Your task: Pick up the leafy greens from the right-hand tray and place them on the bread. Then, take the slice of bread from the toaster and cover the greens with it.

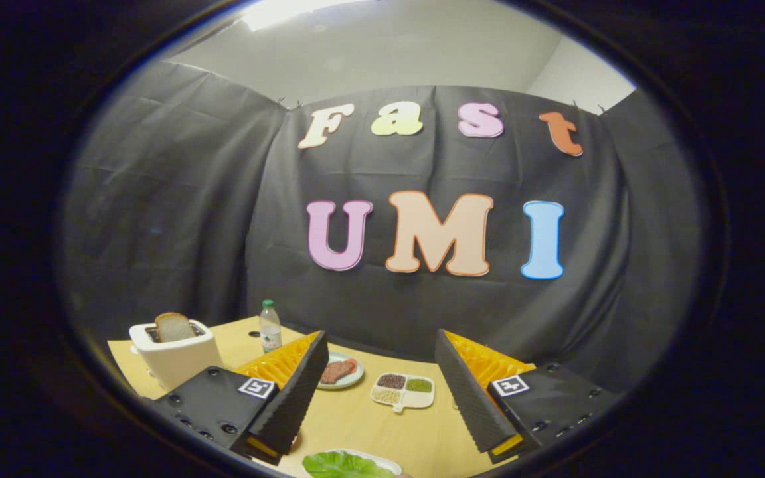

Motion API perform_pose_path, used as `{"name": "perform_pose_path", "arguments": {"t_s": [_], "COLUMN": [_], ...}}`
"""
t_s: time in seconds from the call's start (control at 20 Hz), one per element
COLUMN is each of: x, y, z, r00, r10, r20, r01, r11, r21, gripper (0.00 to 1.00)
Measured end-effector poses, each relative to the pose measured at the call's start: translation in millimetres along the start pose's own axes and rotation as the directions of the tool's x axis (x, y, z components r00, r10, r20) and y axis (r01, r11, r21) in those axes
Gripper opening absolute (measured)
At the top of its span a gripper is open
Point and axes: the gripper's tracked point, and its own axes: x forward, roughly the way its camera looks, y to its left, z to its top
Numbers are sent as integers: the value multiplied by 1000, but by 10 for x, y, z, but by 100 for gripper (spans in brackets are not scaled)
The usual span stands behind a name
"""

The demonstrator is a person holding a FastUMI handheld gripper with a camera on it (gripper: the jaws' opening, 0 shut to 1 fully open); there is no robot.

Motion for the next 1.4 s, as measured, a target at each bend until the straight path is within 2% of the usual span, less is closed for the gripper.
{"name": "perform_pose_path", "arguments": {"t_s": [0.3,0.6,1.0,1.4], "x": [27,13,-73,-254], "y": [132,318,483,531], "z": [-437,-1015,-1683,-2504], "r00": [984,926,827,672], "r10": [126,255,354,404], "r20": [-126,-280,-438,-620], "r01": [-132,-279,-426,-529], "r11": [990,959,902,849], "r21": [-41,-51,-75,-20], "gripper": [100,100,100,100]}}
